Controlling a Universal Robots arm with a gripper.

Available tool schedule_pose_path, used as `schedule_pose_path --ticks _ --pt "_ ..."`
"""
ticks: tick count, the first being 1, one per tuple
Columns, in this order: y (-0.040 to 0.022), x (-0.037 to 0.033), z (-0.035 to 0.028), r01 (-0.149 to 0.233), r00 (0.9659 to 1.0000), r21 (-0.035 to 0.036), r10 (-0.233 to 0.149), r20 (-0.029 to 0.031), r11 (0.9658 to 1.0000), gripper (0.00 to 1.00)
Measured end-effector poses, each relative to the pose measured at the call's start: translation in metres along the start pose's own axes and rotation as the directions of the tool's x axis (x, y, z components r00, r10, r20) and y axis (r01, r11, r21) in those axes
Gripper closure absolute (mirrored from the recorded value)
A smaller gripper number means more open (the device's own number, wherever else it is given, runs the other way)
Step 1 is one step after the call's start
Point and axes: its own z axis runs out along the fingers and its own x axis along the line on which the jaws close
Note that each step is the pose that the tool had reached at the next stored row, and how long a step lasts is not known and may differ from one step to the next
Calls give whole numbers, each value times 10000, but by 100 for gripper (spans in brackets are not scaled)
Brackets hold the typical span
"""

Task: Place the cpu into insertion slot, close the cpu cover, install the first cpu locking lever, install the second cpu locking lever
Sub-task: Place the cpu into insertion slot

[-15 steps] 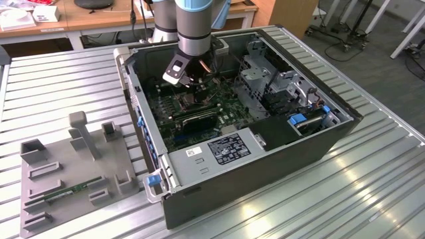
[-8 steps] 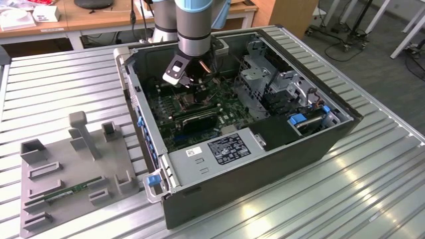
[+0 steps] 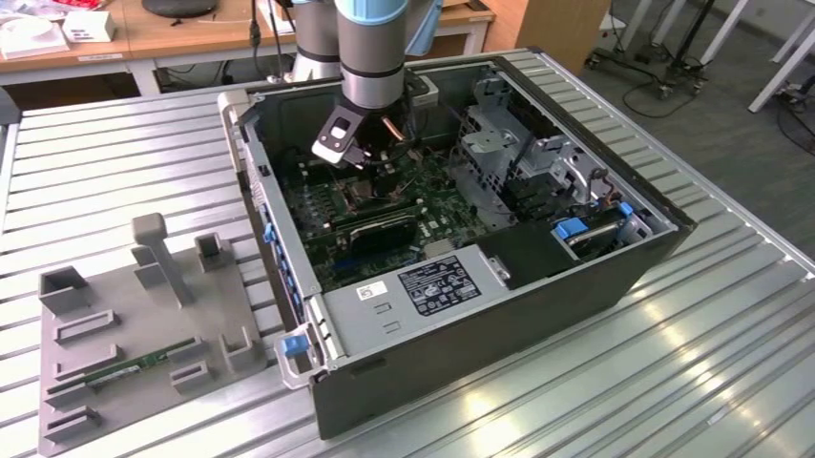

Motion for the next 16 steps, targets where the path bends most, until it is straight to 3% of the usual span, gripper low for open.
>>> schedule_pose_path --ticks 16 --pt "-1 0 15 0 10000 0 0 0 10000 46"
